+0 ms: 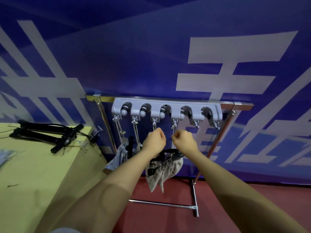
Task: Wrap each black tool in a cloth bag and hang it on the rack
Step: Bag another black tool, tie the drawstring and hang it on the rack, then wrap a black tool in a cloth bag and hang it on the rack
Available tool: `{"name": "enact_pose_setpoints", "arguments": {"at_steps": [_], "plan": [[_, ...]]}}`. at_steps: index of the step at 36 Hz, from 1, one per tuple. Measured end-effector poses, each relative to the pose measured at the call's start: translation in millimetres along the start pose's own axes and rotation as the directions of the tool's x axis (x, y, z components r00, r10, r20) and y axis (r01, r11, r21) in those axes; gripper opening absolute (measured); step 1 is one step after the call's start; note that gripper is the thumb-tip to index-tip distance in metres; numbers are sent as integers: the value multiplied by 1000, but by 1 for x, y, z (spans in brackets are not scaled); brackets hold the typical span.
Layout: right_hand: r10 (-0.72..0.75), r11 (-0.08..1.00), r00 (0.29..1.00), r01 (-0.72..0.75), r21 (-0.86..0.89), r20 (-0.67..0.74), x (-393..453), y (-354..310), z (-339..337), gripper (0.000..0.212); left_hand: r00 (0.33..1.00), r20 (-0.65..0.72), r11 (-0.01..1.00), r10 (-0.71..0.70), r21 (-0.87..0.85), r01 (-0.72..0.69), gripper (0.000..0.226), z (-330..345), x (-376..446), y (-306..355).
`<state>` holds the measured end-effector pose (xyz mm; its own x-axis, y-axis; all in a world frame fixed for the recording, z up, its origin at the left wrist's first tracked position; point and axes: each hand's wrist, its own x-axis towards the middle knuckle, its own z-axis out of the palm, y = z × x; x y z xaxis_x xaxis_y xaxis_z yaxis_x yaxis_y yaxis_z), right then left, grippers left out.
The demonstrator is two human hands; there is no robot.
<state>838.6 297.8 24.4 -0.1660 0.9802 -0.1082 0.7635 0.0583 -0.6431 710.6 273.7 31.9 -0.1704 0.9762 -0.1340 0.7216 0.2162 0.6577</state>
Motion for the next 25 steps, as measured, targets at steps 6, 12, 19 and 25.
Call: {"name": "enact_pose_setpoints", "arguments": {"at_steps": [6,12,19,25], "plan": [[-70,997,997,69,43,41,-11,-35,13,22,998,-67,999,4,-32,-6,15,-33,-14,-27],[-128,991,987,123,55,94,-21,-86,46,16,996,-85,991,-20,-130,9,15,-83,-30,-75],[-175,984,976,170,52,133,-34,-167,111,23,988,-143,986,-65,-163,41,22,-150,-42,-156],[-172,984,973,164,64,155,-43,-246,188,18,984,-148,981,-98,-181,71,24,-213,-55,-244]]}}
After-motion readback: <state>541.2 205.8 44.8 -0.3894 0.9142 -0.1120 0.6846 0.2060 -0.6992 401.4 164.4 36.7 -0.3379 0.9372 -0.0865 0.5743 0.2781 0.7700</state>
